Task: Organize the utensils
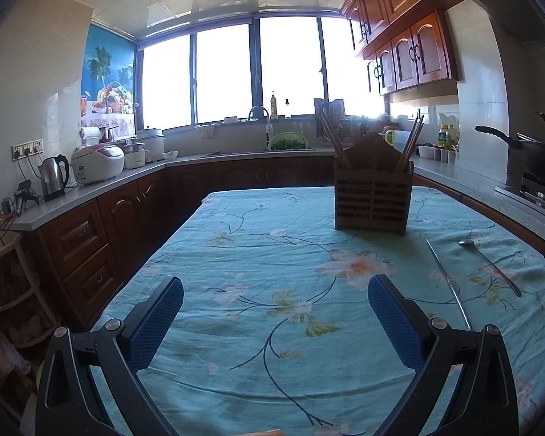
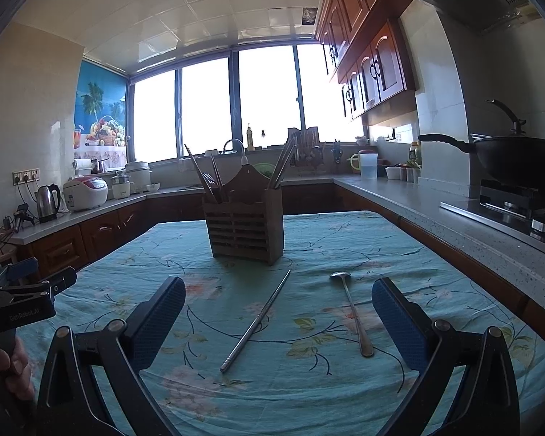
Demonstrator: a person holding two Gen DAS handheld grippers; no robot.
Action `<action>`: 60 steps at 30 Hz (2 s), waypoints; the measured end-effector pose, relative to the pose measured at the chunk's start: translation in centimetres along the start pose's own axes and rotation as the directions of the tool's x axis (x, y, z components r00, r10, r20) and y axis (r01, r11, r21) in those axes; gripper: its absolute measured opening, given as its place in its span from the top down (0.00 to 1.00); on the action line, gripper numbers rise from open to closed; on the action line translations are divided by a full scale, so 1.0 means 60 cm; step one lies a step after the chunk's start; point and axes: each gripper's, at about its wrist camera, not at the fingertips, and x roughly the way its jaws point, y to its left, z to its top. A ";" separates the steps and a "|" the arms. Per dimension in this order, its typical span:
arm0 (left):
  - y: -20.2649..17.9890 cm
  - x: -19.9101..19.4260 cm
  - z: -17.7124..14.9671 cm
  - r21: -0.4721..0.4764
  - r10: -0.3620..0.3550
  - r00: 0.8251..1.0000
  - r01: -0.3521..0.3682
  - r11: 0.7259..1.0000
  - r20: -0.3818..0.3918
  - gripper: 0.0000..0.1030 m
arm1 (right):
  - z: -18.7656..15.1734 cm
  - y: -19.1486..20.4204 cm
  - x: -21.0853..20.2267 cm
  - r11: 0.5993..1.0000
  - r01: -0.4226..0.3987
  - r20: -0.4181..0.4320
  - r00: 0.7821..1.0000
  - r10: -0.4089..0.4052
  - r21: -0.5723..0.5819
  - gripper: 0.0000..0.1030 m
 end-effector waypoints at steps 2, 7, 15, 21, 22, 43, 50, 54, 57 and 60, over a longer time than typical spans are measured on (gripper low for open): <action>-0.002 -0.001 0.001 0.003 0.000 1.000 0.000 1.000 0.001 0.01 | 0.000 0.000 0.000 1.000 -0.001 0.001 1.000 0.001 0.000 0.00; -0.007 -0.003 0.003 0.007 0.000 1.000 0.000 1.000 0.004 0.01 | 0.002 0.002 -0.002 1.000 -0.004 0.006 1.000 0.004 0.002 0.00; -0.015 -0.007 0.006 0.006 0.005 1.000 -0.006 1.000 0.016 0.01 | 0.009 0.005 -0.002 1.000 -0.013 0.012 1.000 0.013 0.000 0.00; -0.018 -0.008 0.006 0.006 0.006 1.000 -0.006 1.000 0.018 0.01 | 0.009 0.005 -0.002 1.000 -0.014 0.011 1.000 0.014 0.003 0.00; -0.020 -0.008 0.006 0.006 0.007 1.000 -0.007 1.000 0.018 0.01 | 0.009 0.006 -0.001 1.000 -0.012 0.010 1.000 0.012 0.004 0.00; -0.036 -0.007 0.006 0.014 0.010 1.000 -0.010 1.000 0.004 0.01 | 0.003 0.005 0.001 1.000 -0.009 0.001 1.000 0.009 0.006 0.00; -0.038 -0.007 0.006 0.014 0.015 1.000 -0.015 1.000 0.005 0.01 | 0.003 0.006 0.000 1.000 -0.008 0.001 1.000 0.008 0.007 0.00; -0.038 -0.006 0.006 0.016 0.014 1.000 -0.014 1.000 0.005 0.01 | 0.003 0.004 0.001 1.000 -0.010 0.003 1.000 0.010 0.008 0.00; -0.038 -0.009 0.005 0.015 0.017 1.000 -0.017 1.000 0.008 0.01 | 0.003 0.004 0.001 1.000 -0.010 0.002 1.000 0.010 0.008 0.00; -0.039 -0.009 0.004 0.015 0.017 1.000 -0.017 1.000 0.005 0.01 | 0.003 0.004 0.001 1.000 -0.010 0.003 1.000 0.010 0.007 0.00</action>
